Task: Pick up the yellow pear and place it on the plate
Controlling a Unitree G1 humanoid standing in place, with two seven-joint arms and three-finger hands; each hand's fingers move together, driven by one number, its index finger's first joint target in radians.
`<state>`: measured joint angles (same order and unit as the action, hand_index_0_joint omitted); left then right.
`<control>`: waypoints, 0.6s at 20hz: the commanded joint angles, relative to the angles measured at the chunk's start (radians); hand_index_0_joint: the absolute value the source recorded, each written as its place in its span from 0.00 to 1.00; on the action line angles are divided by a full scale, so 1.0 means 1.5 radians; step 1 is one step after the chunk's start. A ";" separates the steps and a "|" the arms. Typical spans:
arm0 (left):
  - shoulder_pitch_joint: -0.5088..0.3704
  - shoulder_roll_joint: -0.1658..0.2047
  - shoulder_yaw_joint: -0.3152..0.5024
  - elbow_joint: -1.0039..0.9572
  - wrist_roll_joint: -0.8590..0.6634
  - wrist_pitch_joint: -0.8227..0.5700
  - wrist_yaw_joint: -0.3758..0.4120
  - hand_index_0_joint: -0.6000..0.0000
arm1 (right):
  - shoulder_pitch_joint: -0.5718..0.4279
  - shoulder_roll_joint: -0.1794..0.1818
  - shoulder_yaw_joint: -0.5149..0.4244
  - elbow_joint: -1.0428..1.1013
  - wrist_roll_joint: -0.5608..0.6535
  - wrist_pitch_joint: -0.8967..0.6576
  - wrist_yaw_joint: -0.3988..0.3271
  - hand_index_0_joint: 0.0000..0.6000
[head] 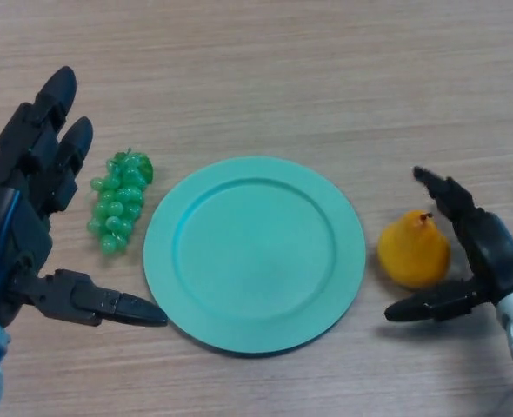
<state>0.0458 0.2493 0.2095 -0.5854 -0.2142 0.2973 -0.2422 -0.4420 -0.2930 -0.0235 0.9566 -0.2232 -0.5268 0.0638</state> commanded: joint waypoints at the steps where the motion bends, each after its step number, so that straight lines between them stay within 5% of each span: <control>1: -0.005 0.015 0.041 -0.045 -0.002 -0.090 0.009 1.00 | -0.055 -0.048 0.014 0.018 -0.122 -0.096 -0.132 1.00; 2: -0.002 0.015 0.043 -0.045 -0.001 -0.091 0.007 1.00 | -0.058 -0.059 0.025 0.028 -0.182 -0.092 -0.170 1.00; 8: 0.003 0.012 0.056 -0.049 -0.006 -0.085 0.005 1.00 | -0.022 -0.051 -0.016 -0.136 -0.143 -0.004 -0.141 1.00; 12: 0.002 0.013 0.054 -0.050 -0.007 -0.076 0.004 1.00 | 0.007 -0.002 -0.016 -0.378 -0.008 0.151 -0.037 1.00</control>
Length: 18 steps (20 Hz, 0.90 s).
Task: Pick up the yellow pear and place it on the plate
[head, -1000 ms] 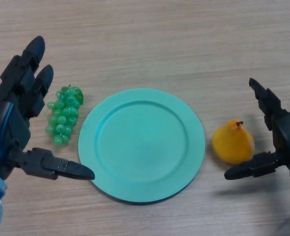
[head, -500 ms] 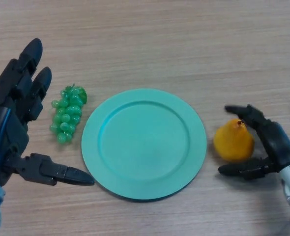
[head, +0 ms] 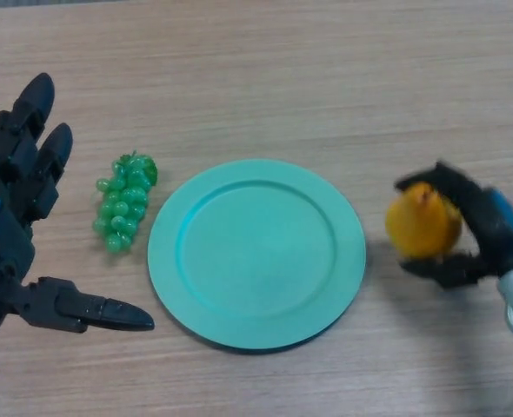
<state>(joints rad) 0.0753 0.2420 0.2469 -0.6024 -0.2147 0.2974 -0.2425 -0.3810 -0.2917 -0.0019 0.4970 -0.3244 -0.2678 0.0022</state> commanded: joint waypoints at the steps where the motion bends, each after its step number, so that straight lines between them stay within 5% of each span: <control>1: -0.018 0.018 0.027 -0.039 -0.005 -0.077 0.002 1.00 | -0.025 0.033 -0.021 -0.142 0.146 0.049 0.048 1.00; 5: -0.014 0.015 0.029 -0.040 -0.013 -0.086 -0.001 1.00 | -0.044 0.066 0.080 -0.178 0.229 0.100 0.010 1.00; 11: -0.020 0.028 0.061 -0.069 -0.047 -0.037 -0.010 1.00 | -0.131 0.068 0.276 0.085 0.346 -0.097 -0.095 1.00; 17: -0.011 0.018 0.063 -0.051 -0.036 -0.066 -0.009 1.00 | -0.153 0.068 0.332 0.156 0.324 -0.045 -0.109 1.00; 18: -0.011 0.017 0.063 -0.051 -0.036 -0.068 -0.008 1.00 | -0.154 0.068 0.333 0.157 0.323 -0.045 -0.109 0.84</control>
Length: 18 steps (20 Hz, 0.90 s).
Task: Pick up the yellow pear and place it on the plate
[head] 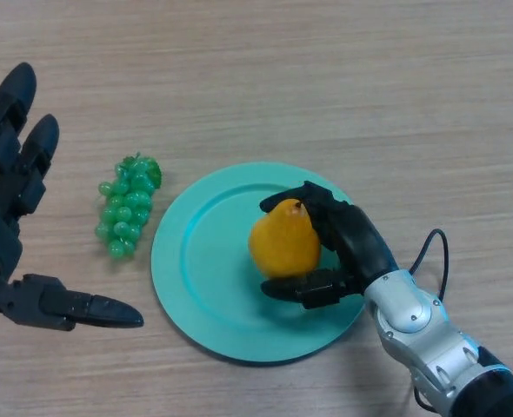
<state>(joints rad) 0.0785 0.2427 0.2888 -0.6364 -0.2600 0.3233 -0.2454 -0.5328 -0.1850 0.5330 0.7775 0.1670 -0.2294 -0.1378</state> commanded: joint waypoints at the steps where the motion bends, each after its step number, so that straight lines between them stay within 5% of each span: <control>1: -0.012 0.016 0.036 -0.028 -0.005 -0.089 -0.005 1.00 | -0.055 -0.003 -0.023 -0.029 -0.008 -0.072 -0.015 0.58; 4: -0.002 0.012 0.035 -0.027 0.002 -0.109 -0.001 1.00 | -0.041 -0.003 -0.052 -0.095 -0.001 -0.042 0.004 0.03; 13: 0.003 0.011 0.043 -0.039 0.002 -0.085 -0.021 1.00 | 0.127 -0.003 -0.307 -0.645 -0.022 0.208 0.202 0.00; 18: -0.015 0.015 0.014 -0.051 -0.007 -0.042 -0.005 1.00 | 0.268 -0.035 -0.380 -0.874 0.001 0.306 0.216 0.00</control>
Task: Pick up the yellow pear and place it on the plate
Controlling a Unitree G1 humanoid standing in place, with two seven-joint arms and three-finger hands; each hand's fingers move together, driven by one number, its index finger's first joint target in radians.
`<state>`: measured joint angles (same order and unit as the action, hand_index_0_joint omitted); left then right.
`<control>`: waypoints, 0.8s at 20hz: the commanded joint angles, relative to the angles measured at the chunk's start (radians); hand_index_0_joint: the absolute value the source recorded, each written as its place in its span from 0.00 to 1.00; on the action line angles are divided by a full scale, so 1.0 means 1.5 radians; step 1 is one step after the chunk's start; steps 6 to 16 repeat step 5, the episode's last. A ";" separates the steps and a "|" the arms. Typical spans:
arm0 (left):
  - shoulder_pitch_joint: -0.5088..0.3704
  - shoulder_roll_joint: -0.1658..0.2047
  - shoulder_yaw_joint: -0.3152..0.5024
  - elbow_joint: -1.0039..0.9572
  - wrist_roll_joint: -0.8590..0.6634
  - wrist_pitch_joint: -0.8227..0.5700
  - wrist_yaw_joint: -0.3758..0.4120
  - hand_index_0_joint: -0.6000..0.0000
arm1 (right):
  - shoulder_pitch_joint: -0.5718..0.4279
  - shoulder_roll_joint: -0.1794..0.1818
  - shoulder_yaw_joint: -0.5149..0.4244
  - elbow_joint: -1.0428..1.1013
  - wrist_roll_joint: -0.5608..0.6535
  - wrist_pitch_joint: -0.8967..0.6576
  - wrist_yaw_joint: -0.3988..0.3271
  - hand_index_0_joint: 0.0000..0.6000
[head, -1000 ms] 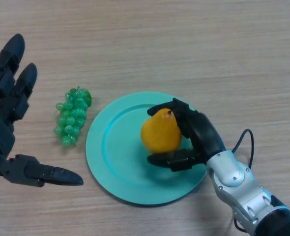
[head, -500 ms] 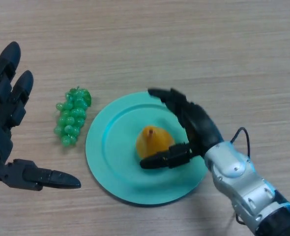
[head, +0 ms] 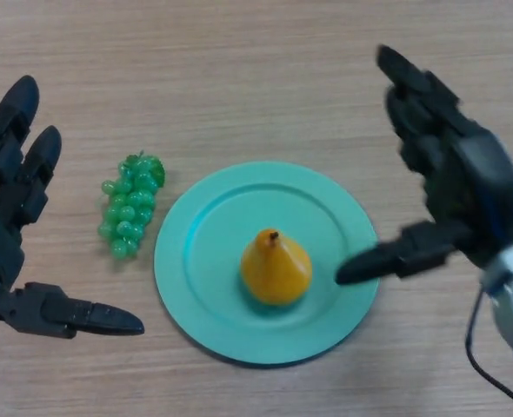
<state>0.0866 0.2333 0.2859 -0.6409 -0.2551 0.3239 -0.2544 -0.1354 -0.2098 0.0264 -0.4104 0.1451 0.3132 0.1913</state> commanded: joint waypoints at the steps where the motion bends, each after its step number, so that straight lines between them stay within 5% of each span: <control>1: -0.021 0.020 0.002 -0.052 -0.004 -0.045 0.002 1.00 | 0.037 -0.023 -0.054 -0.125 0.014 -0.051 -0.002 0.00; 5: -0.035 0.018 -0.025 -0.031 0.021 -0.083 0.021 1.00 | 0.085 -0.030 -0.067 -0.201 -0.087 -0.050 0.007 0.00; 16: -0.035 0.018 -0.025 -0.031 0.021 -0.083 0.021 1.00 | 0.085 -0.030 -0.067 -0.201 -0.087 -0.050 0.007 0.00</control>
